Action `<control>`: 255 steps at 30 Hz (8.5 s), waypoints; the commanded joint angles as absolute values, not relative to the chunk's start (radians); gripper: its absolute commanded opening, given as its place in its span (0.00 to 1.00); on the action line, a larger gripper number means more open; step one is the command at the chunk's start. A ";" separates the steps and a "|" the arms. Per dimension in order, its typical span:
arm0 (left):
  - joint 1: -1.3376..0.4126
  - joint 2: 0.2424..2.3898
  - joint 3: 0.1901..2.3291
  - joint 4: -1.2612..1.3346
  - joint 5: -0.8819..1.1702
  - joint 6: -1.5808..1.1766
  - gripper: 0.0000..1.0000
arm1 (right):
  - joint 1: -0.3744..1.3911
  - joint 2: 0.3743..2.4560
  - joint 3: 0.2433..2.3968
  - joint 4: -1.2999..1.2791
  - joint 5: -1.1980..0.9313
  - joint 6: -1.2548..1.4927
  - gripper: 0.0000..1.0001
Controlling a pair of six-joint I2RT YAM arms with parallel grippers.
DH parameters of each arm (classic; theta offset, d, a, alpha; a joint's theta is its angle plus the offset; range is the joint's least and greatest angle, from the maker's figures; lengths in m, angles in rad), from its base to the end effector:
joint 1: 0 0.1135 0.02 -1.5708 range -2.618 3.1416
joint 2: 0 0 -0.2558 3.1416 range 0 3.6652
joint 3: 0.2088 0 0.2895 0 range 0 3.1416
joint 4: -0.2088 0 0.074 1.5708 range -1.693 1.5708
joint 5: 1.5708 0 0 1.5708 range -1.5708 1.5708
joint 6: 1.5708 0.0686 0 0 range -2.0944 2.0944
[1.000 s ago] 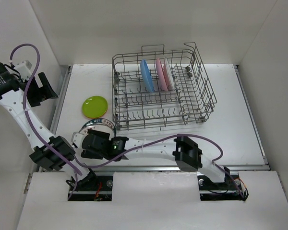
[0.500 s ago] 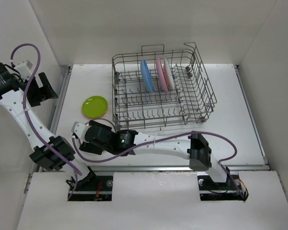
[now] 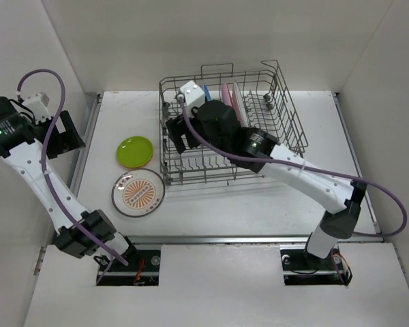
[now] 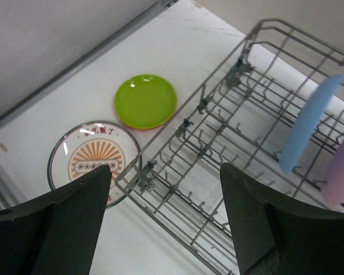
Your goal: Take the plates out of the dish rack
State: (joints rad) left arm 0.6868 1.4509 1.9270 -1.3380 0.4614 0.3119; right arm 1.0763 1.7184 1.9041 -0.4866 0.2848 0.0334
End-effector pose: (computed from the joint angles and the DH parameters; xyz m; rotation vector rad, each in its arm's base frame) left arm 0.2527 0.1677 0.4478 -0.2332 2.3073 -0.0670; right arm 0.2345 0.3944 0.4363 -0.7639 1.7282 0.5003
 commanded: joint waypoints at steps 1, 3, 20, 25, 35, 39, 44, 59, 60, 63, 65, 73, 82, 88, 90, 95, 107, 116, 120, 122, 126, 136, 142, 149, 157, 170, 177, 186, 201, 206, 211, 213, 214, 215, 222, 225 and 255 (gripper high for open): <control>0.687 1.388 1.898 -1.523 0.448 0.327 0.88 | 1.045 1.703 1.873 -0.520 0.328 0.121 0.83; 0.687 1.388 1.898 -1.523 0.448 0.327 0.88 | 0.964 1.745 1.934 -0.520 0.341 0.146 0.86; 0.687 1.519 1.950 -1.493 0.428 0.318 0.88 | 0.607 2.253 2.393 -0.568 -0.034 0.170 0.73; 0.687 1.540 1.960 -1.474 0.371 0.318 0.88 | 0.607 2.304 2.393 -0.548 -0.055 0.170 0.65; 0.687 1.571 1.947 -1.456 0.396 0.307 0.89 | 0.607 2.258 2.384 -0.558 0.040 0.134 0.00; 0.687 1.607 1.991 -1.456 0.443 0.316 0.89 | 0.607 2.157 2.384 -0.558 0.012 0.115 0.00; 0.687 1.735 2.221 -1.581 0.514 0.316 0.89 | 0.607 2.037 2.364 -0.496 0.056 0.124 0.00; 0.539 1.764 2.183 -1.582 0.715 0.509 0.92 | 0.607 1.878 2.403 -0.478 0.277 0.133 0.00; 0.508 1.764 2.159 -1.568 0.738 0.509 0.92 | 0.607 1.878 2.434 -0.518 0.300 0.133 0.00; 0.383 1.793 2.114 -1.542 0.729 0.495 0.92 | 0.598 1.787 2.387 -0.518 0.497 0.133 0.00; 0.304 1.818 2.114 -1.508 0.710 0.477 0.92 | 0.559 1.664 2.195 -0.505 0.615 0.161 0.00; 0.036 2.020 2.250 -1.409 0.637 0.312 0.92 | 0.359 1.482 1.880 -0.787 0.838 0.426 0.00; -0.012 2.143 2.218 -1.330 0.620 0.216 0.86 | 0.109 1.506 1.703 -0.841 0.698 0.551 0.00; -0.080 2.154 2.139 -1.263 0.505 0.207 0.81 | -0.017 1.635 1.651 -0.779 0.546 0.581 0.00; -0.092 2.154 2.115 -1.253 0.494 0.207 0.76 | -0.043 1.695 1.640 -0.761 0.508 0.591 0.00; -0.092 2.184 2.082 -1.244 0.494 0.177 0.54 | -0.054 1.827 1.631 -0.736 0.465 0.609 0.00; -0.092 2.282 2.315 -1.224 0.411 0.129 0.00 | -0.063 1.947 1.612 -0.669 0.364 0.618 0.26; -0.092 2.246 2.287 -1.224 0.431 0.150 0.27 | -0.051 1.864 1.621 -0.647 0.284 0.566 0.56; -0.092 2.209 2.278 -1.224 0.443 0.150 0.38 | -0.015 1.755 1.655 -0.638 0.307 0.520 0.64; -0.092 2.180 2.287 -1.215 0.443 0.150 0.45 | 0.034 1.691 1.700 -0.638 0.343 0.491 0.65; -0.092 2.139 2.316 -1.215 0.420 0.150 0.60 | 0.171 1.602 1.746 -0.578 0.443 0.361 0.68; -0.011 1.979 2.329 -1.224 0.390 0.140 0.83 | 0.488 1.785 1.997 -0.469 0.181 0.141 0.56; 0.081 1.914 2.243 -1.243 0.351 0.161 0.90 | 0.558 2.032 2.218 -0.480 0.224 0.141 0.50; 0.127 1.904 2.157 -1.285 0.394 0.170 0.91 | 0.569 2.155 2.247 -0.449 0.368 0.152 0.39; 0.127 1.904 2.106 -1.284 0.394 0.170 0.91 | 0.621 2.096 2.141 -0.436 0.426 0.118 0.38; 0.127 1.973 2.197 -1.316 0.380 0.170 0.91 | 0.609 2.121 2.166 -0.442 0.486 0.097 0.42; 0.118 2.000 2.145 -1.305 0.419 0.170 0.91 | 0.600 2.183 2.195 -0.453 0.483 0.097 0.44; 0.019 1.979 2.092 -1.296 0.514 0.190 0.93 | 0.600 2.181 2.184 -0.462 0.572 0.097 0.51; -0.064 2.108 2.145 -1.287 0.482 0.181 0.94 | 0.620 2.045 2.082 -0.425 0.565 0.063 0.53; -0.075 2.143 2.167 -1.298 0.460 0.181 0.90 | 0.620 2.074 2.092 -0.434 0.493 0.063 0.53; -0.075 2.180 2.187 -1.307 0.460 0.181 0.71 | 0.620 2.143 2.160 -0.445 0.471 0.063 0.50; -0.075 2.180 2.165 -1.307 0.471 0.181 0.57 | 0.620 2.157 2.160 -0.445 0.471 0.077 0.50; -0.075 2.180 2.164 -1.307 0.480 0.181 0.52 | 0.620 2.169 2.170 -0.445 0.471 0.077 0.50; -0.075 2.193 2.164 -1.307 0.480 0.181 0.46 | 0.620 2.178 2.183 -0.445 0.471 0.077 0.50; -0.075 2.203 2.155 -1.307 0.489 0.172 0.09 | 0.600 2.171 2.183 -0.454 0.522 0.077 0.50; -0.075 2.203 2.155 -1.307 0.498 0.172 0.04 | 0.600 2.134 2.174 -0.454 0.522 0.067 0.50; -0.084 2.223 2.155 -1.298 0.528 0.153 0.00 | 0.532 1.977 2.326 -0.402 0.169 0.098 0.00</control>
